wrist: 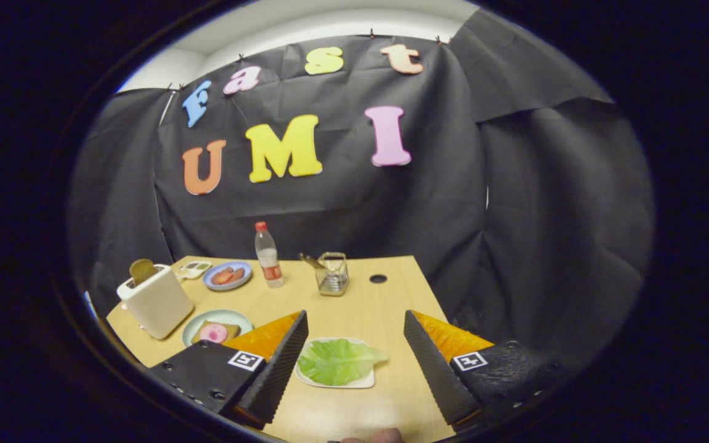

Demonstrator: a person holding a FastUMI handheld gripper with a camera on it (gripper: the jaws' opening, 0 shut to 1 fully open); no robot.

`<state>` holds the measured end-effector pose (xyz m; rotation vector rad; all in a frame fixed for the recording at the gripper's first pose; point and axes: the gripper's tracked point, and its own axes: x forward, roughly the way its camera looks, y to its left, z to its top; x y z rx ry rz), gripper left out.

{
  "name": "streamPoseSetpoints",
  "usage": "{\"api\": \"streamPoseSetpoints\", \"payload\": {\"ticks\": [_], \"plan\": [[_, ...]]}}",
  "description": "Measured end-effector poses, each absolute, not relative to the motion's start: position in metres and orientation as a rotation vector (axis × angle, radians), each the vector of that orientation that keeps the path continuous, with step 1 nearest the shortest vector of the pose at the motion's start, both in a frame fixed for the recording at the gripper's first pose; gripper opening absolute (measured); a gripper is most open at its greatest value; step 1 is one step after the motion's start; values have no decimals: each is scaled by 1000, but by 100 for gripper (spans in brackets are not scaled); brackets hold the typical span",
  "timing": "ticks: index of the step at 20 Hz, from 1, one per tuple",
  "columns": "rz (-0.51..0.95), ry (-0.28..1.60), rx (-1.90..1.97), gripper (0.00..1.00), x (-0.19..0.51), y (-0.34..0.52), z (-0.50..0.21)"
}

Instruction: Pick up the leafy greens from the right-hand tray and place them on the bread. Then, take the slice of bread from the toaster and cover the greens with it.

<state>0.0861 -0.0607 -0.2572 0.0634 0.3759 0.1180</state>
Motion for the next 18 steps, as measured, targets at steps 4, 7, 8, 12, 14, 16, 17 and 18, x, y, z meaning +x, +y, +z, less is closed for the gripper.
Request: {"api": "streamPoseSetpoints", "payload": {"ticks": [4,7,8,12,14,16,17,18], "plan": [[149,511,80,96,129,-68,-343],[149,604,125,96,154,-72,-392],[150,637,129,96,158,-72,-404],[154,698,143,95,167,-63,-428],[179,713,155,81,164,-55,-430],[199,718,153,58,164,-49,-431],[207,726,158,57,165,-47,-432],[193,723,153,57,163,-50,-427]]}}
